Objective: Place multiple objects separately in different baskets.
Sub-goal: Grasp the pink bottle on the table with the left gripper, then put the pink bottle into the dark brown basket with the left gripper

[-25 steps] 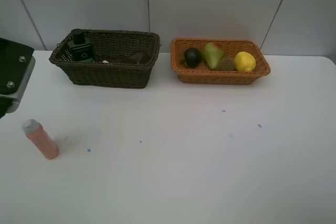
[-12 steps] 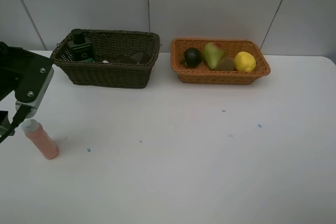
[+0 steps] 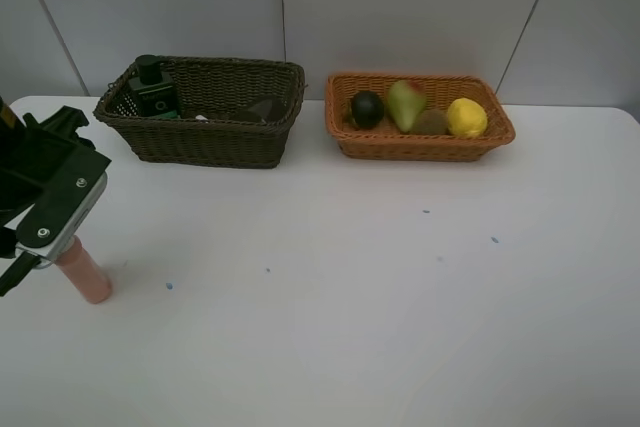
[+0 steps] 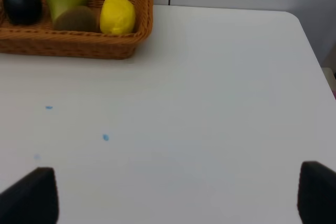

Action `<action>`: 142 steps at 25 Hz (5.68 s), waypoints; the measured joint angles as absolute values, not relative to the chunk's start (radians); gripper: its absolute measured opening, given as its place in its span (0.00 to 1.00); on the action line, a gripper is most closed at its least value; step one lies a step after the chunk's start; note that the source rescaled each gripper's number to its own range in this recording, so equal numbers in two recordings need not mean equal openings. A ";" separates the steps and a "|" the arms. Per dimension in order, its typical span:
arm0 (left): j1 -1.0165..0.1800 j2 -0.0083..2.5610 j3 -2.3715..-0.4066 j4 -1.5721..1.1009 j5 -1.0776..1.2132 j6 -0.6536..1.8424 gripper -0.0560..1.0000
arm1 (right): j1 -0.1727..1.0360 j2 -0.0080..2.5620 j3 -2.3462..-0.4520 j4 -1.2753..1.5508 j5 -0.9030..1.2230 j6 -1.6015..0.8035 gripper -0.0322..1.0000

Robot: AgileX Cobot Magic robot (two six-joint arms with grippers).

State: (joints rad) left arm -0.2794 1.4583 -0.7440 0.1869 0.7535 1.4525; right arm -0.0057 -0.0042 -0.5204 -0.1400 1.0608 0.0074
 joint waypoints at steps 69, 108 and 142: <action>-0.279 1.565 -0.771 0.144 0.705 1.358 0.47 | -0.006 -0.004 -0.520 -0.140 1.061 0.007 1.00; -0.279 2.081 -1.765 -0.076 0.806 0.581 0.47 | -0.006 -0.004 -0.520 -0.140 1.061 0.007 1.00; -0.279 2.194 -1.798 -0.074 0.776 0.338 1.00 | -0.006 -0.004 -0.520 -0.140 1.061 0.007 1.00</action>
